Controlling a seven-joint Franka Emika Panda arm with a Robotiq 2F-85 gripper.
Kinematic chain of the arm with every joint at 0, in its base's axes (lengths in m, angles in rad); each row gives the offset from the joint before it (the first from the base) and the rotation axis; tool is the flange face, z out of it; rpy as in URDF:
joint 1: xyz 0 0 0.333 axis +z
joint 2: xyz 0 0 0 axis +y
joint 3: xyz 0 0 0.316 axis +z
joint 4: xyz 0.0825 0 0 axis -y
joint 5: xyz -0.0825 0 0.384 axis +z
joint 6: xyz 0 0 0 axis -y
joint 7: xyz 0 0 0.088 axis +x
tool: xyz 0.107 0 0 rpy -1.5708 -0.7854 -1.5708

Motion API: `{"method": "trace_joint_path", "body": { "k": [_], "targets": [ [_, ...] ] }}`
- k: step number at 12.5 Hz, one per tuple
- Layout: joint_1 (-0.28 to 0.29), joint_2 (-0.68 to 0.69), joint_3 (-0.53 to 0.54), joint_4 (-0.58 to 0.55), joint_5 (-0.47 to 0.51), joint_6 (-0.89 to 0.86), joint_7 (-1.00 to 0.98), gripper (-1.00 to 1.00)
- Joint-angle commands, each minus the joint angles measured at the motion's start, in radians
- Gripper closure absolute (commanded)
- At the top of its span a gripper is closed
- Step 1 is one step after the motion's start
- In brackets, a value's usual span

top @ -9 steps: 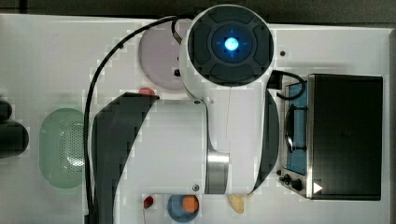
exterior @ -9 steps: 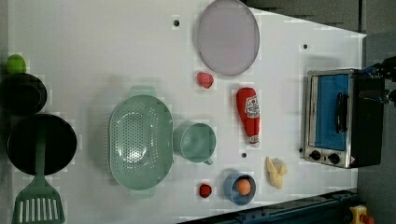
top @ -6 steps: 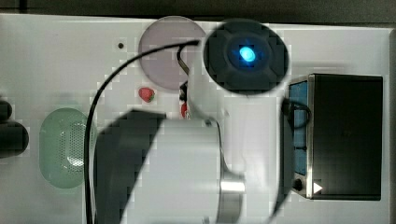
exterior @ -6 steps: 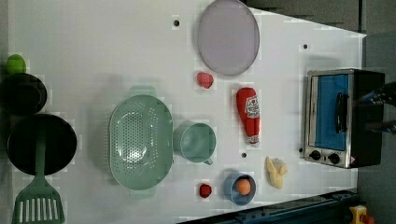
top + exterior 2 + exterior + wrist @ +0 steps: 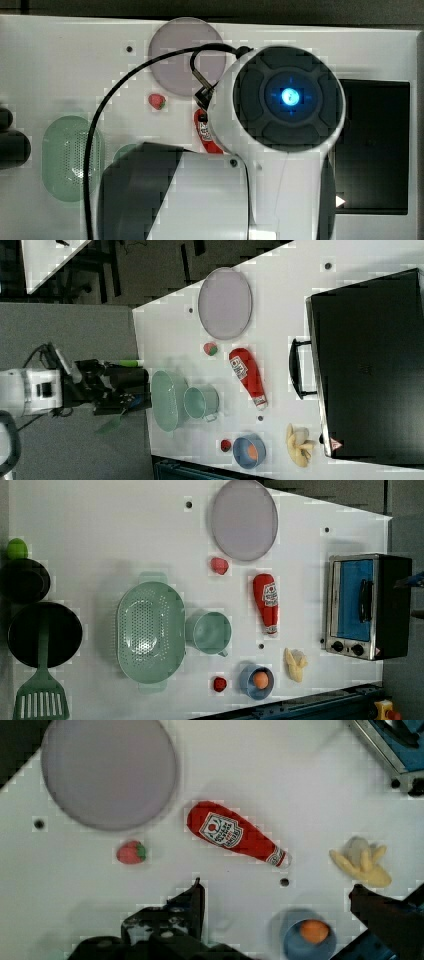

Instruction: Pick Ketchup from the table and place it in strainer.

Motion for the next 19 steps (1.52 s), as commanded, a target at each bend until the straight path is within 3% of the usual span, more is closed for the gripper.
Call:
{"method": "trace_joint_path", "body": {
  "k": [1,6,8,13,17,19],
  "targets": [
    [-0.010,0.089,0.008,-0.069,0.002,0.088,-0.351,-1.00],
    [-0.003,0.156,0.026,-0.213,0.002,0.342,-0.899,-1.00],
    [-0.003,0.179,0.036,-0.284,0.002,0.475,-1.004,-1.00],
    [0.001,0.262,0.047,-0.423,0.001,0.675,-1.006,-1.00],
    [0.004,0.349,0.048,-0.465,-0.096,0.789,-0.980,-1.00],
    [0.007,0.393,0.050,-0.479,-0.096,0.839,-0.976,-1.00]
  ]
}}
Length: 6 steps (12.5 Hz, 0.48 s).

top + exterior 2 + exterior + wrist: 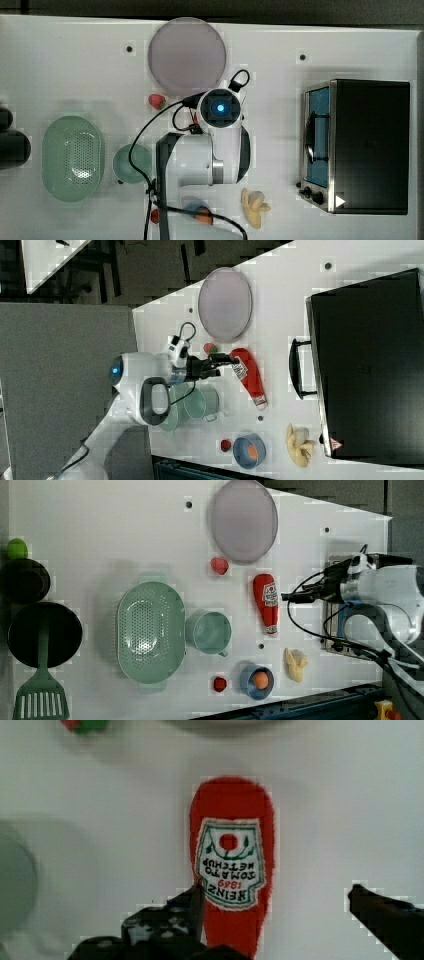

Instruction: Pick Ketchup from the table and place it in strainer.

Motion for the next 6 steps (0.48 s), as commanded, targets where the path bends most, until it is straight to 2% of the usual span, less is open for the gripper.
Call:
{"method": "trace_joint_path", "body": {
  "k": [1,6],
  "targets": [
    [0.006,0.058,0.006,-0.027,0.002,0.071,-0.010,-1.00],
    [0.020,0.150,0.006,-0.066,0.002,0.220,0.028,-1.00]
  ]
}}
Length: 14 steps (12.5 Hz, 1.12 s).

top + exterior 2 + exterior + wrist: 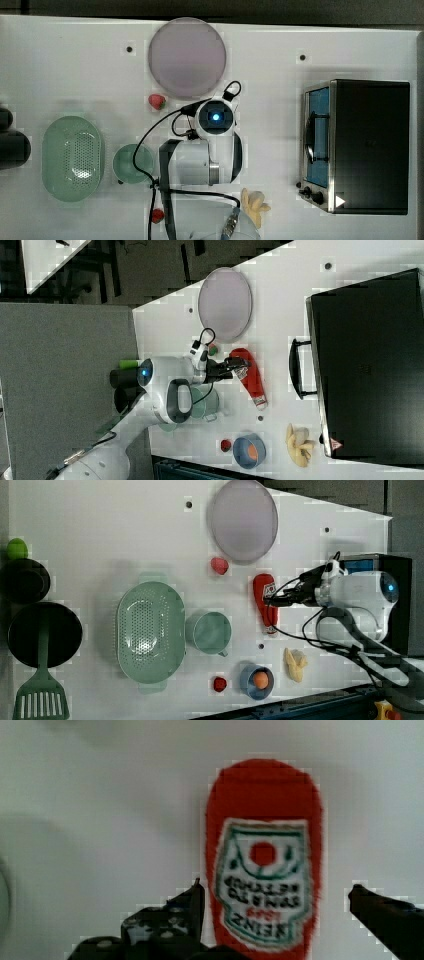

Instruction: Pick Ketchup from the table and place it in strainer.

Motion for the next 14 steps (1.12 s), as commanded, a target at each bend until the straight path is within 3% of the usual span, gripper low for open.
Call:
{"method": "trace_joint_path", "body": {
  "k": [1,2,5,10,14],
  "targets": [
    [0.010,0.027,-0.001,-0.029,0.002,0.050,0.033,-1.00],
    [0.010,0.042,-0.003,-0.029,0.002,0.058,0.043,-0.92],
    [0.011,0.049,-0.001,-0.026,0.002,0.069,0.043,-0.22],
    [0.010,-0.086,-0.005,-0.015,0.003,0.000,0.043,-0.22],
    [0.014,-0.309,0.020,0.048,0.003,-0.344,0.044,-0.22]
  ]
}}
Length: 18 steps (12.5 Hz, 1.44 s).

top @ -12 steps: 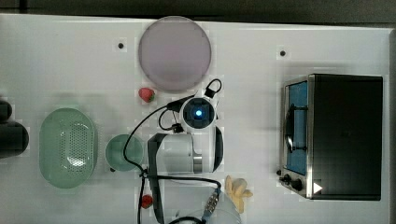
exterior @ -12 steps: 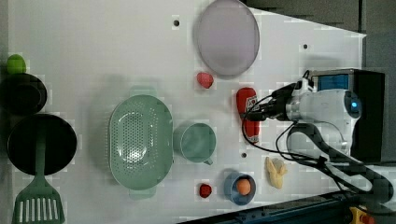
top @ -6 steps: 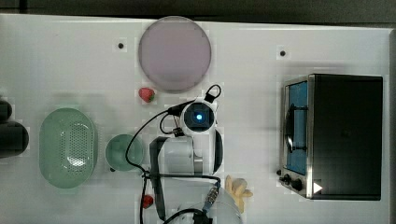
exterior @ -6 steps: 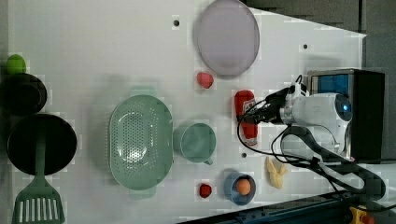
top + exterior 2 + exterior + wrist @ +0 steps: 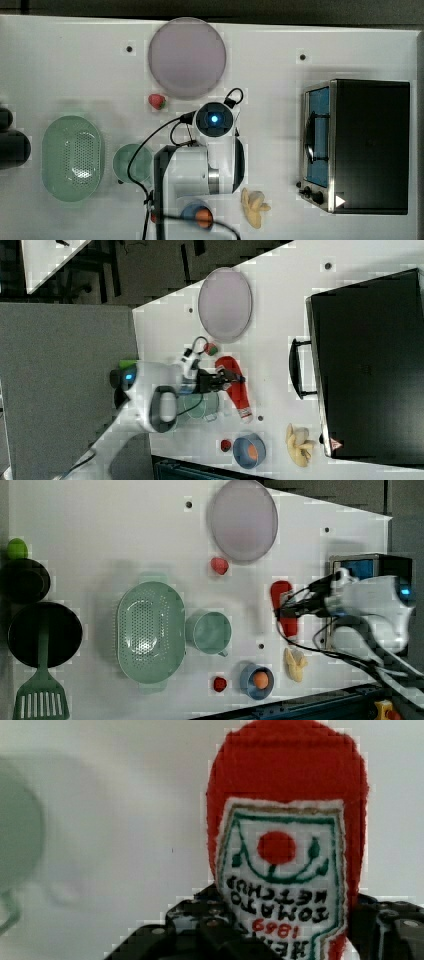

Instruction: Pick Ketchup from the table and place it in strainer.

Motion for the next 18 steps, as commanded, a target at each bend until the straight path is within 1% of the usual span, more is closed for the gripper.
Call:
{"method": "trace_joint_path", "body": {
  "k": [1,3,5,8,10,12,14,16,18],
  "targets": [
    [0.015,-0.161,0.033,0.101,0.012,-0.166,0.042,-0.22],
    [0.021,-0.232,0.075,0.137,0.019,-0.293,0.119,-0.22],
    [0.029,-0.269,0.135,0.168,0.048,-0.374,0.235,-0.22],
    [0.047,-0.269,0.252,0.199,0.127,-0.380,0.407,-0.22],
    [0.053,-0.246,0.341,0.208,0.142,-0.371,0.575,-0.22],
    [0.058,-0.202,0.428,0.210,0.142,-0.312,0.736,-0.22],
    [0.061,-0.128,0.504,0.210,0.142,-0.199,0.876,-0.22],
    [0.065,-0.034,0.562,0.210,0.142,-0.072,0.995,-0.22],
    [0.078,0.067,0.599,0.209,0.130,0.043,1.061,-0.22]
  ]
}}
